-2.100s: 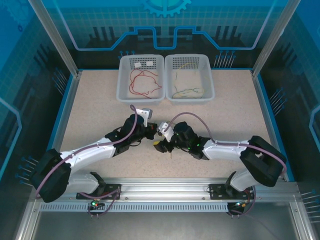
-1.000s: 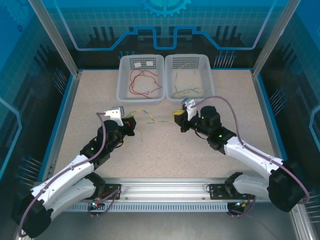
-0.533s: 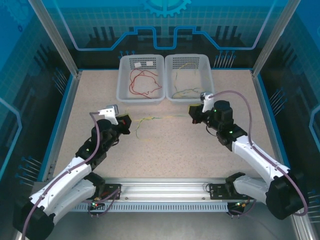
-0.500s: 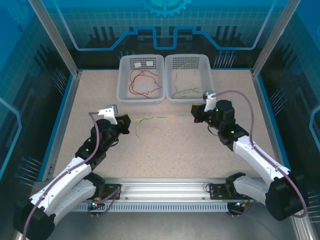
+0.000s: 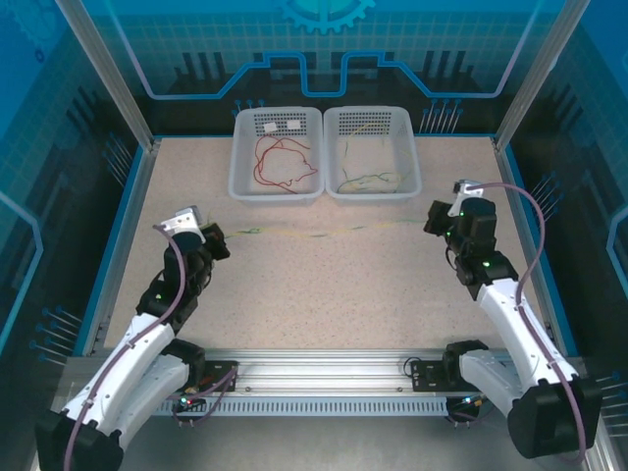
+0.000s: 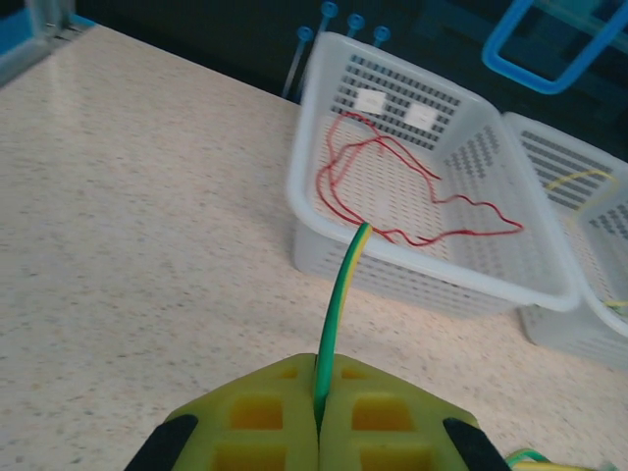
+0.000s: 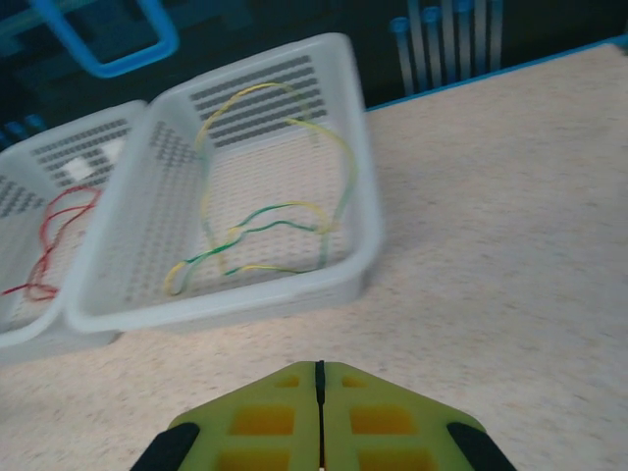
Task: Untangle the cables
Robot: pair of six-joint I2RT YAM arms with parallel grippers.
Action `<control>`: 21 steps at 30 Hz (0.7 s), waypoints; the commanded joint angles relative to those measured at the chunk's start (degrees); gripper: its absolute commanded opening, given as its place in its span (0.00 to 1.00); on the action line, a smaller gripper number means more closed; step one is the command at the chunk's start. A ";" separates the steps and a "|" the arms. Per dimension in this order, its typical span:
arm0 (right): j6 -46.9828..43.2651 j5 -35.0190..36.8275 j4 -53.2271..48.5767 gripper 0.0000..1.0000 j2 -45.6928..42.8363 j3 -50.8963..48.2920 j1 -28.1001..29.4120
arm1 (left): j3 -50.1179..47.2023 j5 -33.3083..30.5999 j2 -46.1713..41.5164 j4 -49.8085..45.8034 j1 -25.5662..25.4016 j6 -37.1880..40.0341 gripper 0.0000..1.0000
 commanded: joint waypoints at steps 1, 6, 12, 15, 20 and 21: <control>1.39 2.47 -4.18 0.00 -2.96 2.25 -5.21 | -0.75 -4.48 -0.78 -1.85 2.81 -0.03 0.00; 1.47 -0.96 -5.62 0.00 -4.39 3.55 -7.92 | -2.61 -5.54 -0.87 -2.36 4.84 -3.71 0.00; 1.90 -15.33 0.26 0.00 -4.44 2.88 -7.78 | -3.41 6.31 -0.78 2.95 5.14 -2.28 0.00; 1.96 -19.40 1.56 0.00 -4.56 3.63 -7.37 | -2.24 14.49 -0.85 3.96 4.81 -0.42 0.00; 4.64 -22.06 4.42 0.00 -5.46 6.78 -7.21 | -2.23 23.79 -0.62 7.23 3.14 0.53 0.00; 5.04 -22.50 4.63 0.00 -5.42 7.79 -7.12 | -2.59 24.59 -0.53 8.11 2.74 0.42 0.00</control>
